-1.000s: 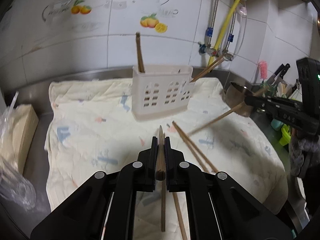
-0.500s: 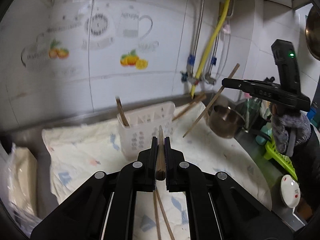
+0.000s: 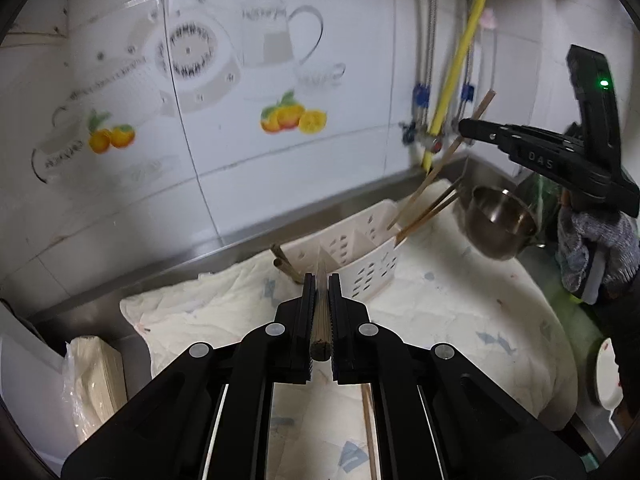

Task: Organize utensils
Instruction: 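Lift both held chopsticks and lower them into the white holder, then open both grippers to release the chopsticks in the holder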

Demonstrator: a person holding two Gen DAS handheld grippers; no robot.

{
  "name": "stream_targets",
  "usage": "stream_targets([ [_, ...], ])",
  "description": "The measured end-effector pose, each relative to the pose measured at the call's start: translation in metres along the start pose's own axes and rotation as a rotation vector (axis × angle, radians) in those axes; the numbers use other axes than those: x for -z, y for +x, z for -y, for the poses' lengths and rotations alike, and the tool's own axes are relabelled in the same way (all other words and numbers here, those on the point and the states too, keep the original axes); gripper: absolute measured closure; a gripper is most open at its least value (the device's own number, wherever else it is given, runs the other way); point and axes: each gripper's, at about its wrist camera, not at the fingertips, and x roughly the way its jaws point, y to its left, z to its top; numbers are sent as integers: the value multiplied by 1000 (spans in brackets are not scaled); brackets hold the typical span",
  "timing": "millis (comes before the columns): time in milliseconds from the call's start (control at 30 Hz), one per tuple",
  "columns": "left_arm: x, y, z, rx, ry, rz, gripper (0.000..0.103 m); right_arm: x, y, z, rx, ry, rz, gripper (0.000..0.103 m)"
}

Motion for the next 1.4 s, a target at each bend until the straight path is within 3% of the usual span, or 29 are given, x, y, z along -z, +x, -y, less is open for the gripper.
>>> stream_targets([
  [200,-17,31,-2,-3,12,-90,98,9,28,4,5,9,-46,96],
  [633,-22,64,-1,17,-50,-131,97,26,56,12,6,25,-126,96],
  [833,-22,60,1,32,-68,-93,95,28,50,12,-6,27,-108,94],
  [933,-21,47,1,47,-82,-43,94,27,40,13,-7,37,-82,86],
  [1067,-16,23,1,48,-96,33,74,30,13,11,-5,53,-27,76],
  [1200,0,0,0,54,-122,92,72,43,-12,3,-30,51,5,73],
  [1400,48,-22,-1,54,-176,150,67,89,-38,-23,-80,32,-23,72],
])
